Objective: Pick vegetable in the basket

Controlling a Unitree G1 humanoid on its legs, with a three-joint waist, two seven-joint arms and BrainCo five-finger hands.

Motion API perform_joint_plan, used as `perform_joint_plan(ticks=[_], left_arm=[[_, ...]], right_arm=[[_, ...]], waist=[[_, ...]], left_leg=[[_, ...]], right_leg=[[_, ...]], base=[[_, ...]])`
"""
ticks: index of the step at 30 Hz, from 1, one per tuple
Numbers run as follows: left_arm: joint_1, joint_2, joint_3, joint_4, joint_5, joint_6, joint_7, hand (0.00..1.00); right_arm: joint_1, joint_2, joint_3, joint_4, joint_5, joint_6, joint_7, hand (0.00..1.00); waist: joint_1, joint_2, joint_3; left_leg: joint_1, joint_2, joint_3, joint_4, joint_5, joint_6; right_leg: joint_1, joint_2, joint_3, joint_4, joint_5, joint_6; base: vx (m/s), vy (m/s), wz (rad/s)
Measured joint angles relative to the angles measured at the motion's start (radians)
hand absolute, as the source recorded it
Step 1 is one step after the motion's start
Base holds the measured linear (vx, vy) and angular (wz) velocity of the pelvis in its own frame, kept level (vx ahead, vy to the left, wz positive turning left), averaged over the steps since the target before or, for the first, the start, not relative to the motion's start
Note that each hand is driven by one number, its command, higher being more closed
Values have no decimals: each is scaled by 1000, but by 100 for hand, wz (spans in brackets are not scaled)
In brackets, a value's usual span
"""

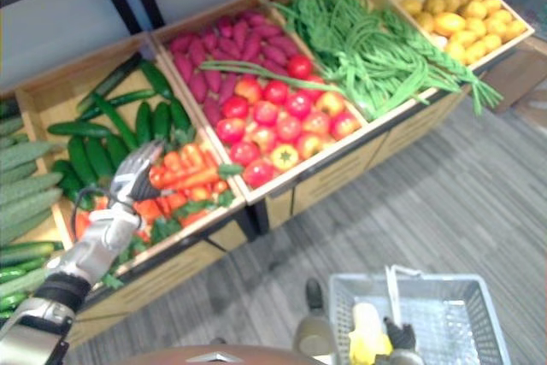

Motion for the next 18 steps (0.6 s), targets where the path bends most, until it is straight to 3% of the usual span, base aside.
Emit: perform_joint_plan(ticks=[18], left_arm=[[-74, 0, -63, 126, 3, 16, -23, 0]], right_arm=[[-30, -14, 33, -37, 0, -8, -8, 100]], waist=[[1, 15, 40]], left_leg=[[-41, 19, 42, 6, 6, -11]], right_leg=[[-81, 14, 32, 32, 5, -5]], base=[[-40, -46, -6]])
